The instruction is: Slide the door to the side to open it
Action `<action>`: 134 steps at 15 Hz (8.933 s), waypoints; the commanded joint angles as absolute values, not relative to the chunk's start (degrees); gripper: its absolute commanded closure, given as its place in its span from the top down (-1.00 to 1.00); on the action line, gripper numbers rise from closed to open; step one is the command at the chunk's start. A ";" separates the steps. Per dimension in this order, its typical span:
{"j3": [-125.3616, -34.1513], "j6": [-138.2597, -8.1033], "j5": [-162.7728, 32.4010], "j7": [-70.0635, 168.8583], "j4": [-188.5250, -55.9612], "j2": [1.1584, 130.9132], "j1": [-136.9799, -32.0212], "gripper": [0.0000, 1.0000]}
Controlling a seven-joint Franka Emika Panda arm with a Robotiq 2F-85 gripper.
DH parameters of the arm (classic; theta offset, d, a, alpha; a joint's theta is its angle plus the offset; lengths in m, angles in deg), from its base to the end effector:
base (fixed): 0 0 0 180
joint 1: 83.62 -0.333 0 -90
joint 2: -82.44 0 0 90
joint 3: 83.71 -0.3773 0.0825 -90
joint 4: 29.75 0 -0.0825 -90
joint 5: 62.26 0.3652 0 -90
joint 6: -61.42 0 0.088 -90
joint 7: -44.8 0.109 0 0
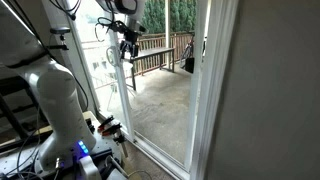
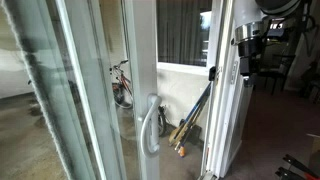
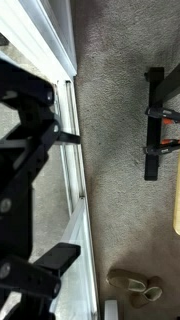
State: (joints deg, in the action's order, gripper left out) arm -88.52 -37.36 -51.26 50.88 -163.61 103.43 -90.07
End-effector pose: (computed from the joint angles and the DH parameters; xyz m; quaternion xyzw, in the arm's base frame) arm 0.3589 0.0935 0.5223 -0.9894 -0.0139 0.1324 0.0584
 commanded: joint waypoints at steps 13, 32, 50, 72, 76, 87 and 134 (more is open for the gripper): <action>-88.95 -37.25 -51.14 50.75 -163.54 103.43 -89.57 1.00; -88.95 -37.25 -51.14 50.75 -163.54 103.43 -89.57 1.00; -88.95 -37.25 -51.14 50.75 -163.54 103.43 -89.57 1.00; -82.27 -34.70 -74.22 32.26 -155.64 103.71 -84.94 1.00; -81.69 -42.51 -76.98 31.32 -156.15 104.79 -84.86 1.00; -81.44 -47.17 -76.05 31.89 -158.64 106.59 -85.25 1.00; -78.59 -102.03 -77.68 15.82 -165.73 82.11 -79.75 1.00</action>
State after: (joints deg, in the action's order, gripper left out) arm -78.15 -102.05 -77.41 15.48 -165.76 82.13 -80.15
